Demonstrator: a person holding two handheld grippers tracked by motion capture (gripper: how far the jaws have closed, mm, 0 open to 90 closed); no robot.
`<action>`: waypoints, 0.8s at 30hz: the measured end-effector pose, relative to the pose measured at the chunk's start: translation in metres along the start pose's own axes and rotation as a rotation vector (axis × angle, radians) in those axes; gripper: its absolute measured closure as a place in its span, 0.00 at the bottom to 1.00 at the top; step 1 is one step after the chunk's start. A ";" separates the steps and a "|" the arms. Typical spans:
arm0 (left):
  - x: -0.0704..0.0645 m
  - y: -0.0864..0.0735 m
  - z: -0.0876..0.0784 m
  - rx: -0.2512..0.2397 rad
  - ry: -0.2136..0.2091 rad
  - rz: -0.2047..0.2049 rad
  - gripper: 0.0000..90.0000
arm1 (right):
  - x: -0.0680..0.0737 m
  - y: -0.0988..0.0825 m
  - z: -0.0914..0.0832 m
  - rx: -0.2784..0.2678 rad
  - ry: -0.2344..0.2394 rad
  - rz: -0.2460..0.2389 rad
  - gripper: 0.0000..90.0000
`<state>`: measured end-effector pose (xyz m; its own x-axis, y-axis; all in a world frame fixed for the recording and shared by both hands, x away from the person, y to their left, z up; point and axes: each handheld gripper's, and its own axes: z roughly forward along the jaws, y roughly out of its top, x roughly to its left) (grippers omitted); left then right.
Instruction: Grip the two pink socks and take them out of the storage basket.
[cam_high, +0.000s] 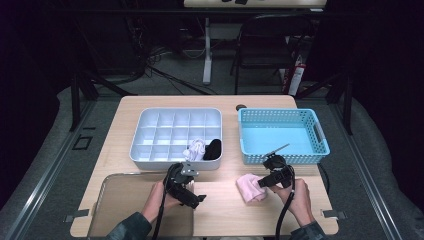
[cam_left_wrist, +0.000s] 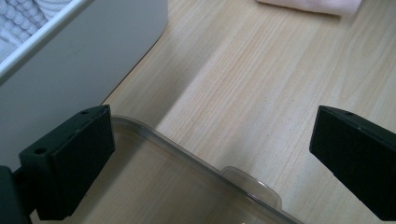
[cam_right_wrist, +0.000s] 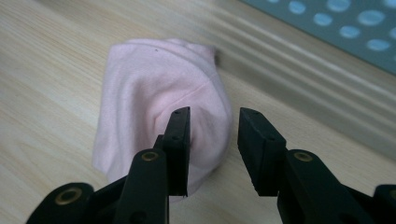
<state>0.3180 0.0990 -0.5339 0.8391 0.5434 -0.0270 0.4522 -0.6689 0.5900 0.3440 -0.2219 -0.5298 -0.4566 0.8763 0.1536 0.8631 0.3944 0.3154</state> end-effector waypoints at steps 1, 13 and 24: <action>0.001 0.000 0.000 -0.002 -0.001 -0.004 0.00 | -0.001 0.000 0.002 0.015 -0.005 0.004 0.77; 0.003 -0.001 -0.001 -0.003 0.004 -0.010 0.00 | -0.003 -0.004 -0.009 -0.022 0.036 0.014 0.93; 0.004 -0.001 -0.001 -0.004 0.004 -0.014 0.00 | 0.021 -0.002 -0.028 -0.072 0.082 -0.051 0.92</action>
<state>0.3201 0.1025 -0.5337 0.8316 0.5545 -0.0320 0.4624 -0.6593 0.5928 0.3269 -0.2120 -0.5007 -0.5184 0.8287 0.2111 0.8219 0.4147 0.3906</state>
